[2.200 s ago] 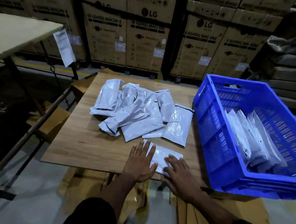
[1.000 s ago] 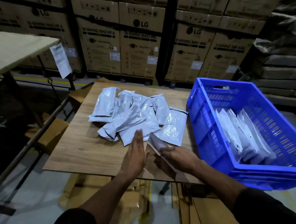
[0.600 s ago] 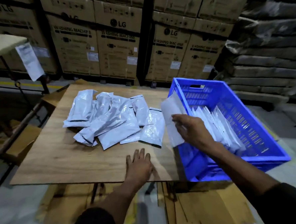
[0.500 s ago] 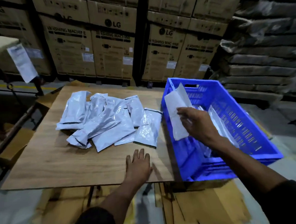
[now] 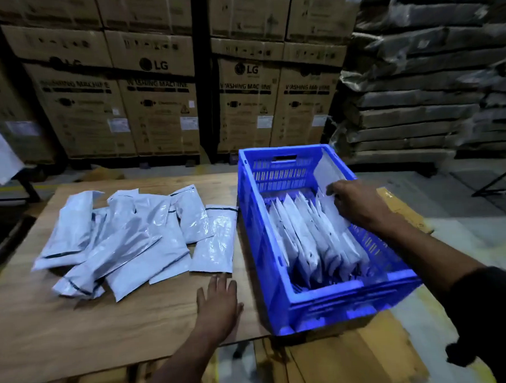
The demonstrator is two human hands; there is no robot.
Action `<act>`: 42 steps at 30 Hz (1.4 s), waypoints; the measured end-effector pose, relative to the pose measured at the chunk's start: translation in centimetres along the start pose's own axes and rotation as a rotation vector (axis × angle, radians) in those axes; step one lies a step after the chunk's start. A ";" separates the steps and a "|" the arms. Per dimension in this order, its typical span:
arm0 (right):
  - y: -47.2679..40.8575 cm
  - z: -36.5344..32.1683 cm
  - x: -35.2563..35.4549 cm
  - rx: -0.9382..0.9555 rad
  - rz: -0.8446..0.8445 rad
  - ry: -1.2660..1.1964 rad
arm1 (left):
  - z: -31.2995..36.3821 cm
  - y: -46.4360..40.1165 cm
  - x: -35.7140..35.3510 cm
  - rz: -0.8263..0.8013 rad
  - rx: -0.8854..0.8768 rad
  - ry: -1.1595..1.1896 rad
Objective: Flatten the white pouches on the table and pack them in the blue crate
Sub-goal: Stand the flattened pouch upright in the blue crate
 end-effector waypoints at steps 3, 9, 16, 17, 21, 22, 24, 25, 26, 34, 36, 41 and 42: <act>-0.3 2.9 -1.2 -0.053 -0.162 0.193 | 0.5 -0.8 -0.6 -0.018 0.028 -0.025; 0.4 5.2 -4.8 -0.110 -0.382 0.369 | -0.1 -1.6 -1.6 0.004 0.014 -0.029; 1.1 5.7 -7.5 -0.148 -0.415 0.315 | 0.2 -1.5 -1.0 0.036 -0.001 -0.024; 1.0 5.4 -7.3 -0.152 -0.407 0.304 | 0.2 -1.4 -0.9 0.045 -0.009 -0.027; 0.9 4.0 -6.9 -0.142 -0.375 0.299 | 0.1 -1.2 -1.3 0.042 -0.011 -0.043; 1.1 3.8 -7.1 -0.146 -0.385 0.294 | 0.1 -1.1 -1.3 0.029 -0.003 -0.041; 1.6 3.8 -7.9 -0.161 -0.430 0.276 | 0.0 -1.0 -1.3 0.017 -0.003 -0.053; 1.9 3.9 -8.3 -0.164 -0.453 0.270 | -0.2 -0.8 -1.3 0.016 -0.008 -0.069; 2.1 4.1 -8.6 -0.167 -0.471 0.266 | -0.4 -0.6 -1.3 0.015 -0.017 -0.087; 1.1 1.0 -6.7 -0.160 -0.256 0.281 | -2.4 1.0 -1.1 -0.029 -0.085 -0.110; 0.0 -2.2 -5.9 -0.081 -0.115 0.189 | -3.2 1.5 -1.4 -0.021 -0.072 -0.107; -2.7 -12.0 -4.1 0.129 0.110 0.068 | -5.4 2.5 -1.4 0.004 -0.022 -0.076; -3.2 -14.0 -3.7 0.162 0.142 0.045 | -6.1 2.7 -1.6 0.023 -0.015 -0.066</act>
Point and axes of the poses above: each hand's wrist, its own y-axis away from the middle knuckle, its own x-axis out of the back of the hand, z = x × y, the point moved 4 cm from there along -y, towards the middle knuckle, and after that the axes turned 12 degrees about -z, right-handed, at the moved point
